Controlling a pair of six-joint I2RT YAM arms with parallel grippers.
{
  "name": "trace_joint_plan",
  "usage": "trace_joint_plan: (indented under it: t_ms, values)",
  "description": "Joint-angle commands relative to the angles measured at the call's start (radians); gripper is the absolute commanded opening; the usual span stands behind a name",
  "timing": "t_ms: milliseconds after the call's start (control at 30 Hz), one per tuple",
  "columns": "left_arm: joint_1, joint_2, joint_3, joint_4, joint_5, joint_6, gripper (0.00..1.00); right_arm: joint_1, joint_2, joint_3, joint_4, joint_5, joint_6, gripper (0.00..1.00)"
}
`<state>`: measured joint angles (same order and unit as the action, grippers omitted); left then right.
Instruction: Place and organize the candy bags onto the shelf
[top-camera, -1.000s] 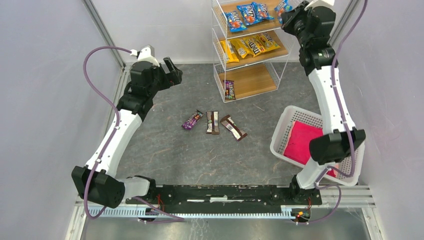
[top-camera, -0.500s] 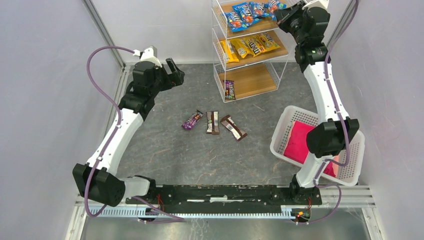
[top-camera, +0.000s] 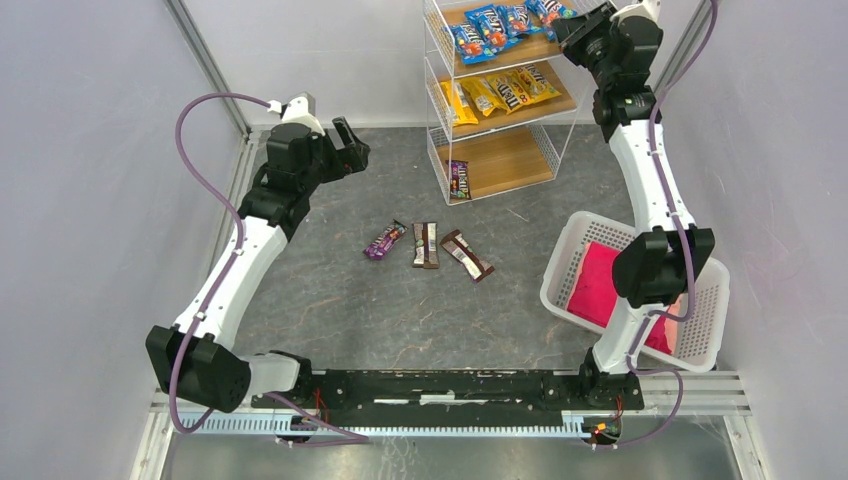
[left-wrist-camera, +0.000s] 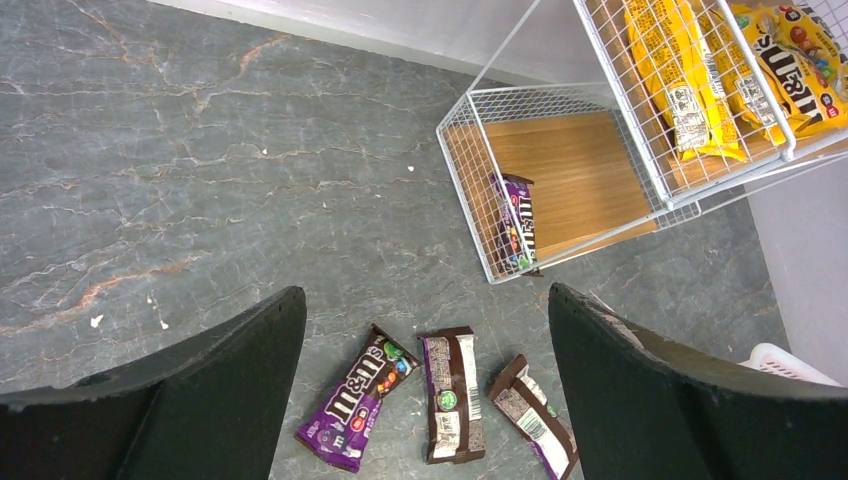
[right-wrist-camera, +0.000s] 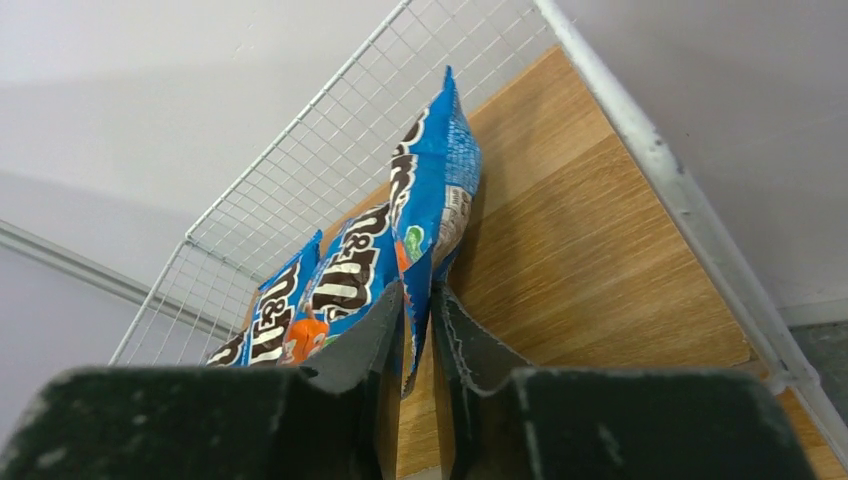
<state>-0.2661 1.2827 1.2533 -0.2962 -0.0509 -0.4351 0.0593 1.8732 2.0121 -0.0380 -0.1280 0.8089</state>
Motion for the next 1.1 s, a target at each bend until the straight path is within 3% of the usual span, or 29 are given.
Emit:
trace_joint_plan:
  t_ms: [0, 467, 600, 733, 933, 1067]
  values:
    - [-0.004, -0.002, -0.003, 0.048, -0.009, 0.049, 0.97, -0.005, -0.014, 0.028, 0.011, 0.008, -0.009, 0.27]
    - [-0.004, -0.013, -0.008, 0.05, -0.03, 0.065, 0.97, -0.022, -0.133, -0.019, -0.154, 0.068, -0.099, 0.74]
    - [-0.004, -0.016, -0.008, 0.05, -0.029, 0.066, 0.98, -0.024, -0.21, -0.091, -0.197, 0.044, -0.153, 0.77]
    - [-0.004, -0.021, -0.009, 0.052, -0.032, 0.066, 0.98, -0.003, -0.37, -0.346, -0.12, -0.03, -0.21, 0.78]
    - [-0.005, -0.026, -0.012, 0.054, -0.021, 0.06, 0.98, 0.232, -0.501, -0.572, -0.207, 0.035, -0.403, 0.81]
    - [-0.005, -0.027, -0.011, 0.051, -0.032, 0.061, 0.99, 0.392, -0.534, -0.776, -0.191, 0.026, -0.396, 0.82]
